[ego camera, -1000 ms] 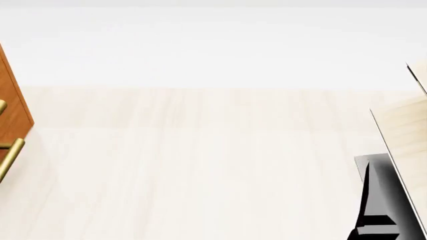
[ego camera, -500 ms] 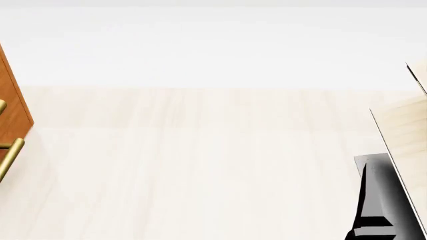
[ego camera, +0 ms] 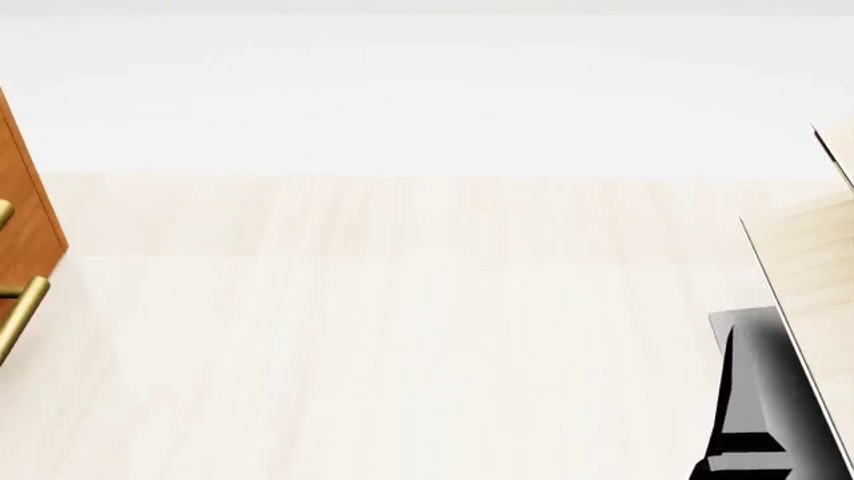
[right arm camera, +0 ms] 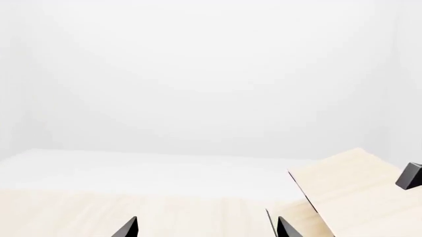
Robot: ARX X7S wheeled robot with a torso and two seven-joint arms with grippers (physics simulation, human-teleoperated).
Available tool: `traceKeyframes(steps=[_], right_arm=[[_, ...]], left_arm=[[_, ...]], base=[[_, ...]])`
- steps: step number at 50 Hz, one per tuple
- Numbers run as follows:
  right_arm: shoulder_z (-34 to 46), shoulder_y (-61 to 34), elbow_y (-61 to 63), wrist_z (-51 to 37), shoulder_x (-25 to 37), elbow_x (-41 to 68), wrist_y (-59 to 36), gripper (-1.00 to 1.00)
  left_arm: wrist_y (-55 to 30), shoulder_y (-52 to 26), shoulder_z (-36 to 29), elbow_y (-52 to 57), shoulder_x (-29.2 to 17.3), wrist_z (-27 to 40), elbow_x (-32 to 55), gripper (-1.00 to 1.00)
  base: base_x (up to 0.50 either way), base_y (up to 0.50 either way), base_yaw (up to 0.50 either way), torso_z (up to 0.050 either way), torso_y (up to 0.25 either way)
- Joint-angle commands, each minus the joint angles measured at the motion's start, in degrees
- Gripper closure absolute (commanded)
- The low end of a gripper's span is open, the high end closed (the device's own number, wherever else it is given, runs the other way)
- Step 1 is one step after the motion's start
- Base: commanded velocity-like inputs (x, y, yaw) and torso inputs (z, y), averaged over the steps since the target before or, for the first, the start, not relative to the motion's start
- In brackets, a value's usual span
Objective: Close the top drawer of the cabinet and put the bowl on top of it.
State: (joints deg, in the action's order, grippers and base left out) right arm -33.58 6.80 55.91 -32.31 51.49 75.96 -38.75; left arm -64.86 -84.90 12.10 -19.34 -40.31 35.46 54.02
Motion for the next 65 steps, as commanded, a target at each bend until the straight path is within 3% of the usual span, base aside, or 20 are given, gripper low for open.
traceKeyframes(steps=[1,65], right_arm=[[-0.47,-0.19,-0.11,0.5,-0.05,-0.12,-0.23,-1.0],[-0.23,0.74,0.14,0.03,0.33,-0.42,0.63,-1.0]], left_arm=[[1.62,-0.78,2.92,-1.14,-0.72,-1.01,0.12,1.0],[5.46,2.73,5.68,0.19,-5.98,-2.23,-1.15,1.0]], base=[[0.0,0.0,0.0,0.0,0.0],[0.0,0.0,0.0,0.0,0.0]])
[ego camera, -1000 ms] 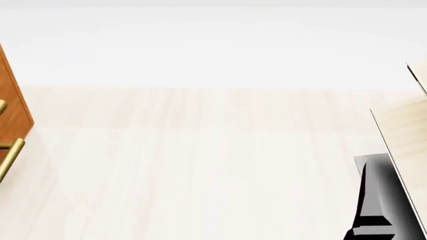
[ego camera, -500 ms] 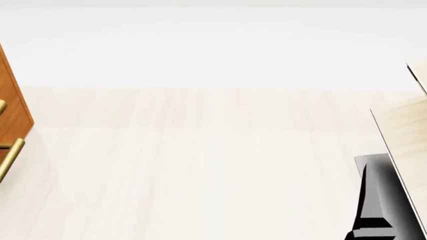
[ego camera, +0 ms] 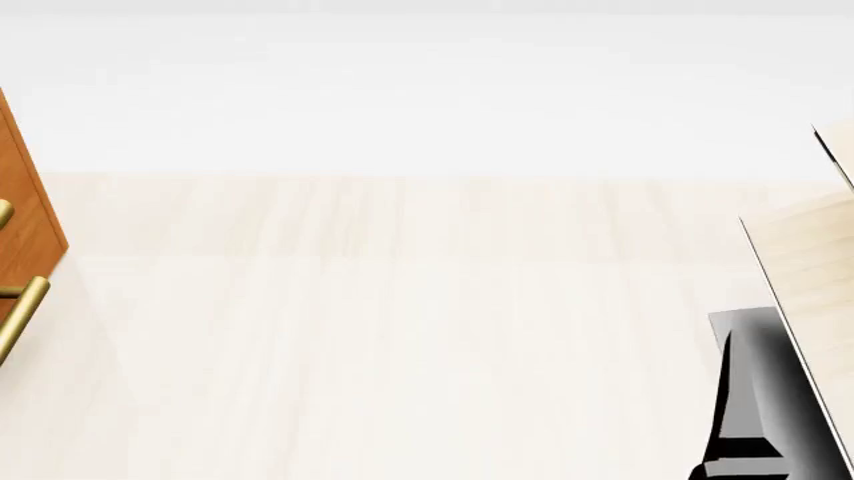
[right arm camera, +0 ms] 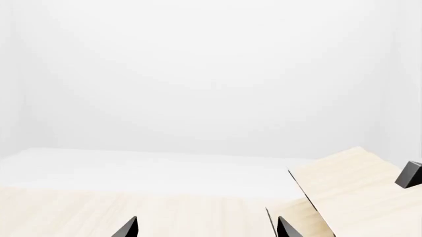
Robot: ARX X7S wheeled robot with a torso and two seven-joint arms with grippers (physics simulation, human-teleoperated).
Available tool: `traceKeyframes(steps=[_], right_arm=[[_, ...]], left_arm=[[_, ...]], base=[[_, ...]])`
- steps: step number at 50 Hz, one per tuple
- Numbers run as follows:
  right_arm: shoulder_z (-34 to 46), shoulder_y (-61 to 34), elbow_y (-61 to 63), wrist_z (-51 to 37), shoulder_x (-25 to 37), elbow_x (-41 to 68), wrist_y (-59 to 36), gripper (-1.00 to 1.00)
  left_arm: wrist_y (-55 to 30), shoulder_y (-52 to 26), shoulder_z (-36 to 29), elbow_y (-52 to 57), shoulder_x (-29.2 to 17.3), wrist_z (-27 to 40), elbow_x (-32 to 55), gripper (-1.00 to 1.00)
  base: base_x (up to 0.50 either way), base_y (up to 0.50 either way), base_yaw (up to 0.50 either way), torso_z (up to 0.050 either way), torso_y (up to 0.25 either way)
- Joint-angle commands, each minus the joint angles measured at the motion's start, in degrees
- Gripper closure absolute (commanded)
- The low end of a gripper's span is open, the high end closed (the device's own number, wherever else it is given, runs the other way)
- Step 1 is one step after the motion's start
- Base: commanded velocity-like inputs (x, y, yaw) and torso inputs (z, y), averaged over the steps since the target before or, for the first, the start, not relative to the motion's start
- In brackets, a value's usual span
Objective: Close the top drawer of the cabinet and put the bowl on top of it.
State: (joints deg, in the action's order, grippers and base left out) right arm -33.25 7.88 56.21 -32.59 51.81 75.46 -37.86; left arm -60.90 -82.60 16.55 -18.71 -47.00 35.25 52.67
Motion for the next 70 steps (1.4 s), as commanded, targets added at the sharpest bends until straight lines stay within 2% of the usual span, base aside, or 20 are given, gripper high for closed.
traceKeyframes(steps=[1,3,4,7,8,9,11,44,46,48,59,60,62,70], right_arm=[[-0.66,-0.45,-0.05,0.0,0.29,0.51,-0.27,-1.0],[1.08,1.63,0.22,3.75,-3.37,-5.91,0.46,-1.0],[0.15,-0.09,0.05,0.65,-0.27,-1.05,0.08,-1.0],[0.31,-0.4,-0.11,0.18,0.14,-0.5,0.04,-1.0],[1.93,2.07,-0.18,4.08,-3.57,-7.04,1.13,-1.0],[0.62,0.58,-0.28,1.2,-0.54,-2.16,0.68,-1.0],[0.53,-0.07,-0.37,0.11,0.44,-0.7,0.56,-1.0],[2.8,0.84,-0.96,1.56,-1.02,-4.0,0.99,-1.0],[4.58,3.81,-1.16,5.96,-5.01,-11.27,2.75,-1.0],[2.97,1.56,-1.01,1.95,-1.13,-4.71,1.66,-1.0],[3.48,1.58,-1.58,2.16,-1.22,-5.19,1.86,-1.0],[5.1,4.01,-1.89,5.7,-4.46,-11.26,3.48,-1.0],[3.41,2.17,-1.65,2.3,-1.07,-5.44,2.41,-1.0],[3.5,2.6,-1.71,2.61,-1.41,-5.92,2.63,-1.0]], left_arm=[[1.51,0.46,1.16,-0.53,0.73,-2.21,0.24,1.0],[1.92,0.85,1.06,-0.71,0.92,-2.61,0.12,1.0],[2.08,1.01,1.02,-0.81,1.0,-2.7,0.04,1.0],[2.45,1.04,0.97,-1.52,1.21,-2.88,-0.13,1.0],[2.57,0.86,0.77,-1.72,1.23,-3.02,-0.26,1.0],[2.66,0.73,0.57,-1.84,1.26,-3.16,-0.36,1.0],[3.19,0.74,0.16,-2.18,1.45,-3.54,-0.72,1.0],[7.67,7.41,1.86,-4.57,1.51,-5.51,-2.34,1.0],[7.94,7.51,1.68,-4.74,1.62,-5.58,-2.56,1.0],[8.42,7.93,1.52,-4.74,1.7,-4.28,-3.48,1.0],[8.47,7.66,1.85,-7.65,2.08,-2.33,-4.3,1.0],[8.81,7.9,1.86,-8.08,2.07,-2.35,-4.55,1.0],[9.3,8.36,2.14,-8.8,2.02,-2.47,-4.74,1.0],[10.59,9.14,2.26,-10.73,2.03,-2.79,-5.54,1.0]], base=[[0.0,0.0,0.0,0.0,0.0],[0.0,0.0,0.0,0.0,0.0],[0.0,0.0,0.0,0.0,0.0],[0.0,0.0,0.0,0.0,0.0],[0.0,0.0,0.0,0.0,0.0],[0.0,0.0,0.0,0.0,0.0],[0.0,0.0,0.0,0.0,0.0],[0.0,0.0,0.0,0.0,0.001],[0.0,0.0,0.0,0.0,0.0],[0.0,0.0,0.0,0.0,0.0],[0.0,0.0,0.0,0.0,0.0],[0.0,0.0,0.0,0.0,0.0],[0.0,0.0,0.0,0.0,0.0],[0.0,0.0,0.0,0.0,0.001]])
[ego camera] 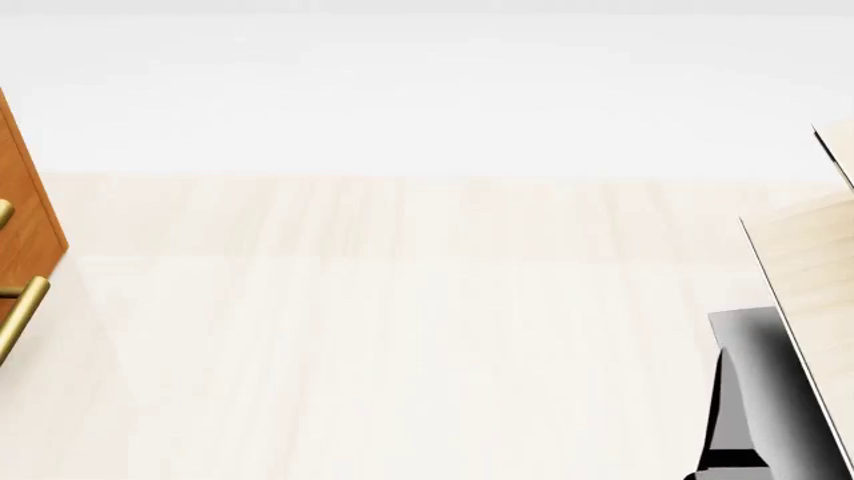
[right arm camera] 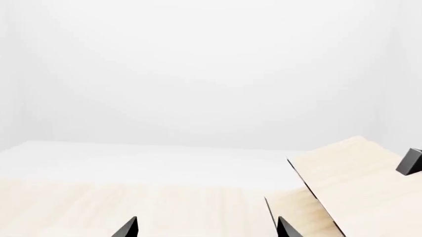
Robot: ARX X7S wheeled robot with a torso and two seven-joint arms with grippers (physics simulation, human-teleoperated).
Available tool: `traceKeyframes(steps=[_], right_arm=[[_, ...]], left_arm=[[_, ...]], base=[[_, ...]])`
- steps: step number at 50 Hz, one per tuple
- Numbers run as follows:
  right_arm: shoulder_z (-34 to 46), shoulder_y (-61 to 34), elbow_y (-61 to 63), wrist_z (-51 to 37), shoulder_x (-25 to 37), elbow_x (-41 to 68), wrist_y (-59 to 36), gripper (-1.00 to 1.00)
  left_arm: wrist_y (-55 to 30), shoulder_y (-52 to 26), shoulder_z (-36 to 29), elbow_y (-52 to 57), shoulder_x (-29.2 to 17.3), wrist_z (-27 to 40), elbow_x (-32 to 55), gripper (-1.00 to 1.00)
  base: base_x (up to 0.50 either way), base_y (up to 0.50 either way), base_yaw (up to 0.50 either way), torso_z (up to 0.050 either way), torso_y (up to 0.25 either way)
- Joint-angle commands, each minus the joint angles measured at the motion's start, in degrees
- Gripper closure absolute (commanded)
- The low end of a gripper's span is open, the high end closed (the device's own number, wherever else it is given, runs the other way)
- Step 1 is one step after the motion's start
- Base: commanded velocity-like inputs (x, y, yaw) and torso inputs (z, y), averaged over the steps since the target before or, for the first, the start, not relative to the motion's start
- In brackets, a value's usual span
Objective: Close the top drawer of the cabinet and put the bowl on top of it.
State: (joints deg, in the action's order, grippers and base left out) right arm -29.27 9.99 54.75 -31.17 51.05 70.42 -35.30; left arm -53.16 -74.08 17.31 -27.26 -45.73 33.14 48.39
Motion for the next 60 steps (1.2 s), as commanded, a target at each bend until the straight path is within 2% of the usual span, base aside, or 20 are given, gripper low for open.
traceKeyframes(steps=[1,4,6,8,35,60], right_arm=[[-0.4,0.46,-0.36,1.31,-0.66,-1.01,0.1,-1.0],[-0.54,0.41,-0.37,1.07,-0.42,-0.67,0.08,-1.0],[0.34,1.84,-0.56,3.34,-2.43,-4.3,1.03,-1.0],[-0.64,1.01,-0.49,1.63,-0.66,-1.27,0.46,-1.0],[-0.04,1.71,-0.64,2.04,-1.09,-2.45,0.95,-1.0],[0.19,2.57,-0.44,2.4,-1.32,-2.92,1.47,-1.0]], left_arm=[[2.96,0.7,1.49,-2.25,0.76,-0.67,-1.33,1.0],[3.34,0.86,1.53,-2.86,0.73,-0.79,-1.56,1.0],[3.82,1.1,1.35,-2.62,0.63,-1.53,-1.66,1.0],[4.1,1.36,1.32,-2.82,0.61,-1.73,-1.8,1.0],[9.81,3.55,0.09,-8.74,0.98,-5.82,-4.63,1.0],[5.84,1.43,0.05,-5.56,1.3,-3.83,-2.87,1.0]], base=[[0.0,0.0,0.0,0.0,0.0],[0.0,0.0,0.0,0.0,0.0],[0.0,0.0,0.0,0.0,0.0],[0.0,0.0,0.0,0.0,0.0],[0.0,0.0,0.0,0.0,0.0],[0.0,0.0,0.0,0.0,0.0]])
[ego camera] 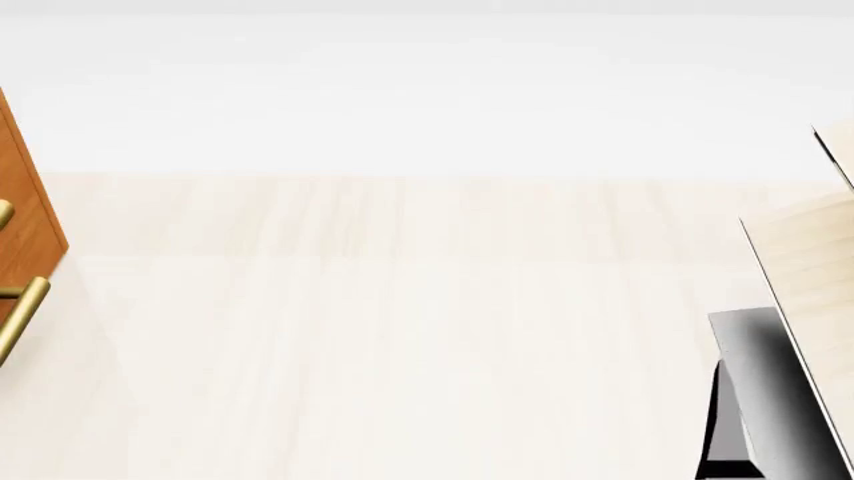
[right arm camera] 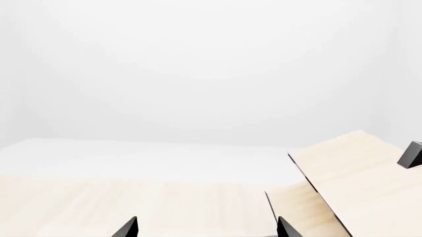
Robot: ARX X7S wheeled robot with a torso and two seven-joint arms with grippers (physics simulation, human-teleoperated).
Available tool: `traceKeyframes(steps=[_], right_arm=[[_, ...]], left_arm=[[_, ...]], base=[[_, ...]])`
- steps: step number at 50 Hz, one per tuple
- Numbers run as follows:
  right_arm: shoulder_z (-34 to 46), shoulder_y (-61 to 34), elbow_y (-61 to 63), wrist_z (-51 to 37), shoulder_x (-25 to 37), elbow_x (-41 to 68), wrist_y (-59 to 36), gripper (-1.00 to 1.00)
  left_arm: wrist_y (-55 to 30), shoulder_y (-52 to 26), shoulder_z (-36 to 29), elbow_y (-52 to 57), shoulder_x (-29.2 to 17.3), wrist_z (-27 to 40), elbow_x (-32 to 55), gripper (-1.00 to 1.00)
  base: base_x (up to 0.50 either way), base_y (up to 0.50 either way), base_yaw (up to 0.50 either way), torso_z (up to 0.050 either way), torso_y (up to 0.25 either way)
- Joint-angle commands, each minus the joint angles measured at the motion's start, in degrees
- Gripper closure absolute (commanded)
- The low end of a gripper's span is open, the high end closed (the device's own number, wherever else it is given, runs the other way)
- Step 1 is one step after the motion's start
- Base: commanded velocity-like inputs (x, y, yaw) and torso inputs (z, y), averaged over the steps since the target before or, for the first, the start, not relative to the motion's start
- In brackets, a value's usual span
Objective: Close the top drawer of the cabinet and put the bowl on top of it.
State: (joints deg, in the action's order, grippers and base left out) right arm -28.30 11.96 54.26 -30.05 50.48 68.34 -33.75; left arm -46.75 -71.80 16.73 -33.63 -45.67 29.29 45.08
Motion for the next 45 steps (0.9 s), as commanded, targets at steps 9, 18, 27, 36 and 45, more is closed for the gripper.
traceKeyframes(steps=[9,18,27,36,45], right_arm=[[-0.81,0.98,-0.15,1.64,-0.87,-1.19,0.16,-1.0],[-2.25,2.04,0.14,1.64,-0.58,-0.46,0.53,-1.0],[-2.02,2.75,0.34,1.53,-0.4,-0.62,1.21,-1.0],[-1.41,2.31,0.32,1.3,-0.11,-0.64,1.23,-1.0],[-0.87,1.8,0.36,0.97,0.2,-0.34,1.28,-1.0]], left_arm=[[-5.89,-2.21,1.52,3.66,1.38,1.62,3.54,-1.0],[-6.39,-2.73,1.63,4.32,1.22,2.33,3.74,-1.0],[-8.23,-2.03,2.74,6.49,0.58,3.46,5.01,-1.0],[-10.18,-1.34,3.8,9.84,-0.02,4.33,6.63,-1.0],[-13.17,0.72,6.66,13.72,-0.33,5.9,9.69,-1.0]], base=[[0.0,0.0,0.0,0.0,0.0],[0.0,0.0,0.0,0.0,0.0],[0.0,0.0,0.0,0.0,0.0],[0.0,0.0,0.0,0.0,0.0],[0.0,0.0,0.0,0.0,0.0]])
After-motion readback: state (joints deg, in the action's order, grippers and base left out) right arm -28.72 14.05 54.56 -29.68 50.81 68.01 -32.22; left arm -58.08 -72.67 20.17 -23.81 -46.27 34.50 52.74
